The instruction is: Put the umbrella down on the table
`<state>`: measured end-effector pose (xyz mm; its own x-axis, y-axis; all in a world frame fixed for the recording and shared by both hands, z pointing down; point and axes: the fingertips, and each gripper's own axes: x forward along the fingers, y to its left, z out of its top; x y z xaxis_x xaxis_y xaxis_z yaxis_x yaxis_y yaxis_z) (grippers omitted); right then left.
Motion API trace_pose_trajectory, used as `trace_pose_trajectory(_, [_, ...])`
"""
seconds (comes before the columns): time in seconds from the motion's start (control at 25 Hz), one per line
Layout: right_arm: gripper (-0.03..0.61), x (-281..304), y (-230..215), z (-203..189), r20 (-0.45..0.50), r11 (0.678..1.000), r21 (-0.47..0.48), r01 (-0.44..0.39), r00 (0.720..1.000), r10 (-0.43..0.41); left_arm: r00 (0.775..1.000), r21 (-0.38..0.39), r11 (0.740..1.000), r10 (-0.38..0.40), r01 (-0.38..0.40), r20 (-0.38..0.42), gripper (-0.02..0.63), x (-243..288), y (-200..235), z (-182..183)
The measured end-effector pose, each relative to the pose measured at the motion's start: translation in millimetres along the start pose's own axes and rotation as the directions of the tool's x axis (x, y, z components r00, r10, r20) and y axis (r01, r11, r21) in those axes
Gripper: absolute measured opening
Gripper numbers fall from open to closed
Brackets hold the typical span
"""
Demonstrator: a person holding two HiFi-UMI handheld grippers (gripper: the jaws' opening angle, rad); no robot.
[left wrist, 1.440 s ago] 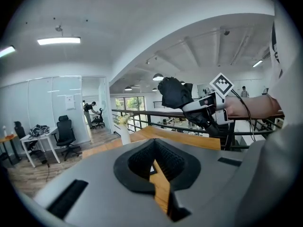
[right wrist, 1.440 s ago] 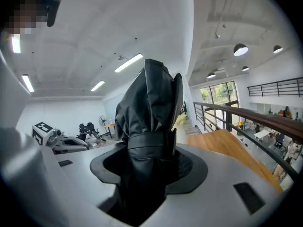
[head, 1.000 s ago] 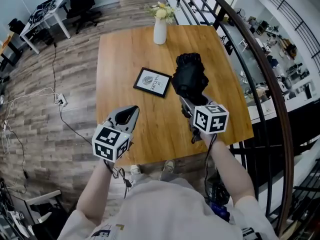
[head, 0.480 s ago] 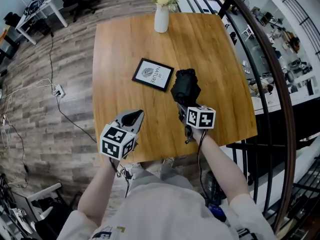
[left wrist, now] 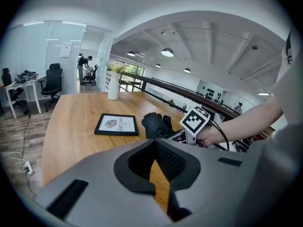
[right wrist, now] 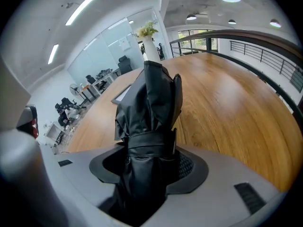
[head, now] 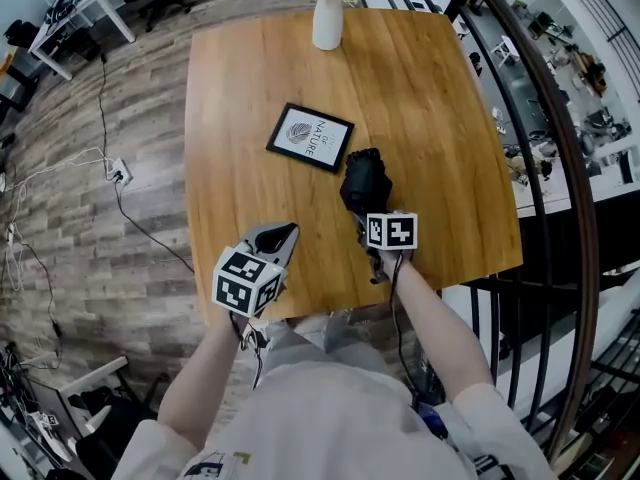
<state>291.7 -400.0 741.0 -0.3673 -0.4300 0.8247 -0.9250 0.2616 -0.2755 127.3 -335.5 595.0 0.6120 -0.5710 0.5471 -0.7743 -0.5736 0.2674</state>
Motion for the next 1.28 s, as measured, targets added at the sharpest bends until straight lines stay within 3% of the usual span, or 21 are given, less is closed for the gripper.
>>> trace_pose_trajectory(0.2, [0.276,11.0,-0.3,-18.7,-0.091,0.999,-0.037,0.026,0.995,-0.029,1.000,-0.005,1.000,-0.003,0.003,-0.002,0.017,-3.0,0.8,-1.8])
trace_pose_trajectory(0.36, [0.288,4.0,-1.5,-16.6,-0.071,0.998,-0.055,0.036,0.997,-0.040,1.000,0.001,1.000,0.010,-0.010,0.013,0.015,-9.0,3.4,4.9])
trace_pose_trajectory(0.48, [0.273,-12.0,1.5,-0.3,-0.010,0.998,-0.055,0.021,1.000,-0.021,0.999,0.009,1.000,0.022,-0.022,0.032,0.015,-15.8,7.4,11.5])
trace_pose_trajectory(0.56, [0.220,-30.2,7.5,23.8,0.066,0.999,-0.051,0.006,0.998,-0.003,0.998,0.018,0.999,0.030,-0.031,0.050,0.016,-21.9,11.7,19.9])
trace_pose_trajectory(0.72, [0.189,-78.4,33.6,78.3,0.227,0.993,-0.118,-0.017,0.973,0.044,0.995,0.072,0.996,0.040,-0.048,0.096,0.015,-38.8,17.4,44.4])
trace_pose_trajectory(0.84, [0.171,-127.6,57.8,115.5,0.351,0.982,-0.186,-0.014,0.933,0.080,0.987,0.119,0.991,0.045,-0.064,0.155,0.017,-57.6,16.0,73.1])
trace_pose_trajectory(1.0, [0.138,-201.2,95.1,151.2,0.494,0.968,-0.247,-0.035,0.855,0.157,0.967,0.179,0.978,0.061,-0.108,0.248,0.017,-87.1,13.5,116.3])
trace_pose_trajectory(1.28, [0.098,-333.8,168.7,186.2,0.672,0.922,-0.387,-0.019,0.678,0.297,0.901,0.264,0.943,0.072,-0.201,0.428,0.015,-149.7,2.5,192.5])
